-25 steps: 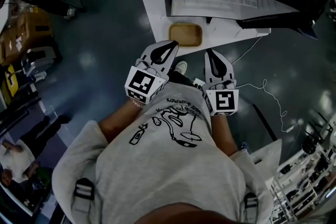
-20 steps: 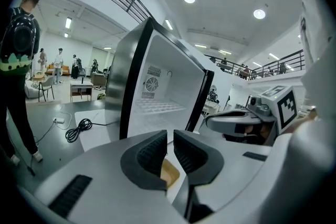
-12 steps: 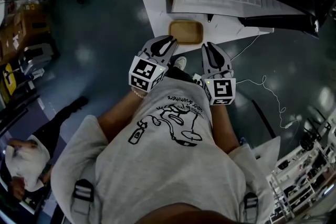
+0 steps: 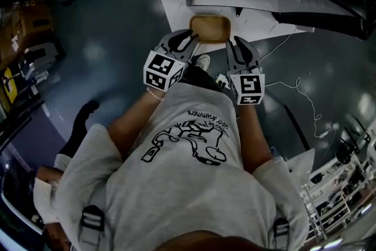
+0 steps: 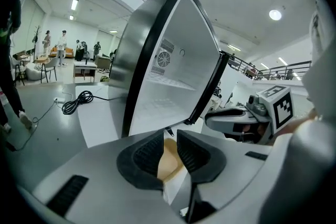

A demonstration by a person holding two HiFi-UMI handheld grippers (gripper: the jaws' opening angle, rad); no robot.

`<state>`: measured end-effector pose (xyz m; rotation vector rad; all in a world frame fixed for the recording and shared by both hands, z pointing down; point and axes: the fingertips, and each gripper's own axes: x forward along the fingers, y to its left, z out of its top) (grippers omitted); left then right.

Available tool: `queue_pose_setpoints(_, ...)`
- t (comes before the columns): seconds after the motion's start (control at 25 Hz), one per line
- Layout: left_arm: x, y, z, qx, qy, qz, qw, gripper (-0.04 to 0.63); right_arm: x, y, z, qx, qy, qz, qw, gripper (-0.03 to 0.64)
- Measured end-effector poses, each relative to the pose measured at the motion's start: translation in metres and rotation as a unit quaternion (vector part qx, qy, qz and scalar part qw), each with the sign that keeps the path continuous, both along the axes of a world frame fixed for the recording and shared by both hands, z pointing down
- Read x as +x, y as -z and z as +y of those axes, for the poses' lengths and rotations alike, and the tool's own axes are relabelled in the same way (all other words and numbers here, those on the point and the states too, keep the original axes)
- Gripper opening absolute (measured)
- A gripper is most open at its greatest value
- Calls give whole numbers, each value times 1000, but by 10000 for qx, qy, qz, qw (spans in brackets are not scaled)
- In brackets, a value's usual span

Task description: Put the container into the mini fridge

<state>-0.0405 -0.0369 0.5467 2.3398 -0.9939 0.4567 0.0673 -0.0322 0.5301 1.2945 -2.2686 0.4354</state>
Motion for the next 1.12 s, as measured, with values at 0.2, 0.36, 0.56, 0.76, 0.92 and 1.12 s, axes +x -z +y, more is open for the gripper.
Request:
queue_pose_setpoints(0.2, 3, -24, -6, -116, -29, -134, 9998, 89, 4, -27, -6, -179, 5, -25, 9998, 101)
queue_pose_setpoints(0.36, 0, -43, -10, -226, 27, -215, 9995, 98, 6, -44, -12, -250, -6, -17, 9997, 104)
queue_pose_setpoints(0.56, 1, -67, -14, -407, 147, -263, 9987, 108, 14, -68, -16, -366, -19, 54, 9993, 103)
queue_pose_setpoints(0.76, -3, -88, -17, -550, 341, -332, 9974, 109, 21, -87, -22, -445, -99, 120, 9989, 103)
queue_pose_setpoints(0.92, -3, -103, -16, -653, 446, -389, 9961, 109, 27, -105, -23, -533, -84, 123, 9985, 103)
queue_pose_setpoints(1.12, -5, -122, -11, -852, 579, -422, 9938, 118, 31, -122, -21, -645, -87, 166, 9977, 104)
